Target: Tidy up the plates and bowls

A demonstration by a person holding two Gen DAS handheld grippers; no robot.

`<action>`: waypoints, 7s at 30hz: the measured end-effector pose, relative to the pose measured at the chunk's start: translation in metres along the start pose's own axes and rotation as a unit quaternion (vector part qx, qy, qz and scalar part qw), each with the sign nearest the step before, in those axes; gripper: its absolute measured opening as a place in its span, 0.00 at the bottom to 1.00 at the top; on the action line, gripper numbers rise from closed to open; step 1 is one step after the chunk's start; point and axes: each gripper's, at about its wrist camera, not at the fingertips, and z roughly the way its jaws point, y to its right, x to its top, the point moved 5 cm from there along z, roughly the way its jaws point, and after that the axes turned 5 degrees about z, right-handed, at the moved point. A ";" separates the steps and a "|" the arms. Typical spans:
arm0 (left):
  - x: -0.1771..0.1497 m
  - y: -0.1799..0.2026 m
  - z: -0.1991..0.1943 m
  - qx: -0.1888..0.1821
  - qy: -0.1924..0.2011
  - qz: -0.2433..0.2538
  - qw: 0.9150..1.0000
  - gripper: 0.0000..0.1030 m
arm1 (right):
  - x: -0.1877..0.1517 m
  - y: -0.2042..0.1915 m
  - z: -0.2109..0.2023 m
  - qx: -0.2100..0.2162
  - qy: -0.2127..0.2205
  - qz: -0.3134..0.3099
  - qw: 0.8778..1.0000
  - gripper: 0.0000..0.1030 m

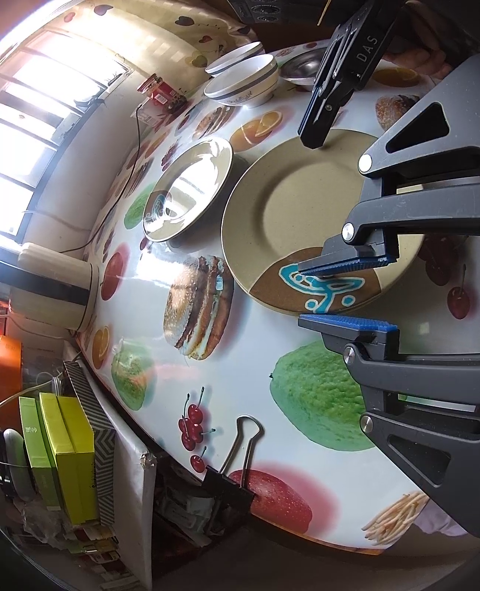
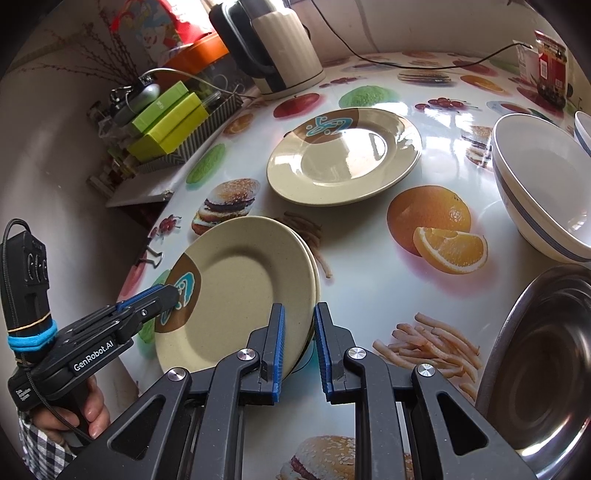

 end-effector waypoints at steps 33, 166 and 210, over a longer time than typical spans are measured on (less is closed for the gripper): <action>0.027 0.012 -0.029 0.025 0.051 0.033 0.998 0.21 | 0.021 0.008 -0.030 -0.047 0.063 -0.007 0.997 0.42; 0.132 0.030 0.096 -0.071 -0.062 0.022 0.995 0.21 | 0.172 0.048 0.065 -0.171 -0.002 0.030 0.985 0.59; 0.128 -0.001 0.084 -0.068 -0.049 -0.028 0.996 0.21 | 0.142 0.055 0.058 -0.040 -0.007 0.105 0.994 0.35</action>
